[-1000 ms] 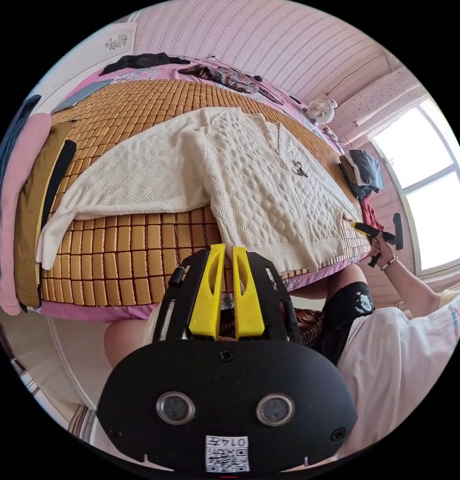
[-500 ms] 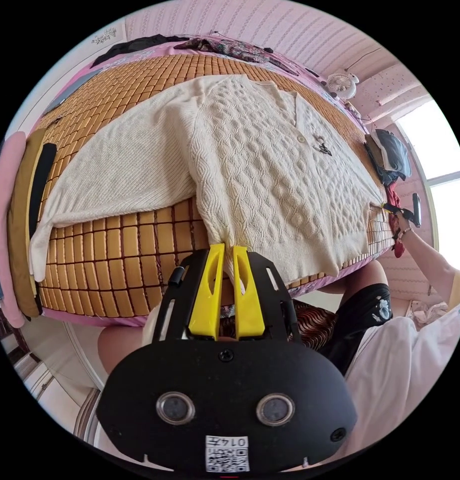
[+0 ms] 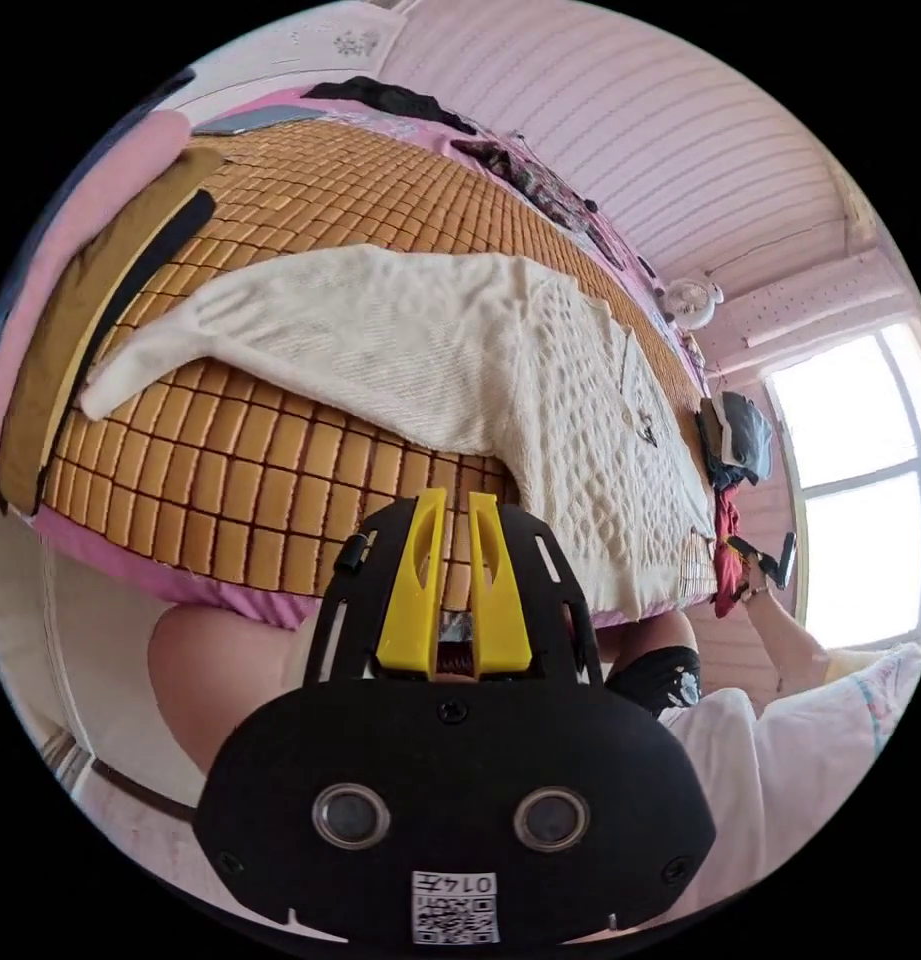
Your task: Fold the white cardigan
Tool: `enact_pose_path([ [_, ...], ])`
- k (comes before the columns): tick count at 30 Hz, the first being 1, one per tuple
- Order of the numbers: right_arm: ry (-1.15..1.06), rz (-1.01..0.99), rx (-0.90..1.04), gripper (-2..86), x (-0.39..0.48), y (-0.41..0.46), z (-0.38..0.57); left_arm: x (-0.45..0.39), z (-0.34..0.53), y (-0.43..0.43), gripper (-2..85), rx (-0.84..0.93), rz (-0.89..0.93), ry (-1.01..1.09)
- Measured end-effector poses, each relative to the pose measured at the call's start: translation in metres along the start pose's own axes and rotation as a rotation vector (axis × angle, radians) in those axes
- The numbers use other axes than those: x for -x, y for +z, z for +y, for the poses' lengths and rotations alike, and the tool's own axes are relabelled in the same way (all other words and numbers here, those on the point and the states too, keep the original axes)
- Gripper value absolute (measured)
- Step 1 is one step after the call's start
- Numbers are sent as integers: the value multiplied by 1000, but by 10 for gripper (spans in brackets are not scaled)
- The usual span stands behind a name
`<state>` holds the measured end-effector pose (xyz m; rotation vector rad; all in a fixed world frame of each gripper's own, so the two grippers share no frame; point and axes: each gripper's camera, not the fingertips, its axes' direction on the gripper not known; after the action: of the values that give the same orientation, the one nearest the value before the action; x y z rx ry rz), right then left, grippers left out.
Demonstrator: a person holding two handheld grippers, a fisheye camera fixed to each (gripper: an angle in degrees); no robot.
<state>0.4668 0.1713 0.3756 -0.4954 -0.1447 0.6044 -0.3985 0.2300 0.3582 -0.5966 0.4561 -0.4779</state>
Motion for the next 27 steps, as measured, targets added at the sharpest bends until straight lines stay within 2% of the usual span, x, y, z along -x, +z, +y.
enact_pose_path([
  [3,-166,-100,-108,74,66,-45,59,45,-6,-26,77,-143,-72,-169],
  [6,-308,-240,-149,72,139,-78,120,80,-17,-33,96,-204,-36,-307],
  [10,-458,-444,-96,89,253,-107,189,106,-31,-14,96,-158,113,-399],
  [12,-585,-511,-71,91,306,-119,222,111,-35,-1,76,-106,127,-416],
  [13,-725,-539,-45,92,342,-125,247,111,-35,-1,68,-105,116,-415],
  [17,-1149,-486,36,92,429,-131,329,118,-32,2,5,-88,107,-424],
  [20,-1283,-400,104,89,456,-116,366,123,-26,3,-6,-95,144,-437],
  [23,-1311,-278,194,85,469,-97,390,120,-20,0,-9,-107,165,-467],
  [27,-1266,-309,156,75,468,-108,401,86,-17,-19,-10,-196,135,-325],
])
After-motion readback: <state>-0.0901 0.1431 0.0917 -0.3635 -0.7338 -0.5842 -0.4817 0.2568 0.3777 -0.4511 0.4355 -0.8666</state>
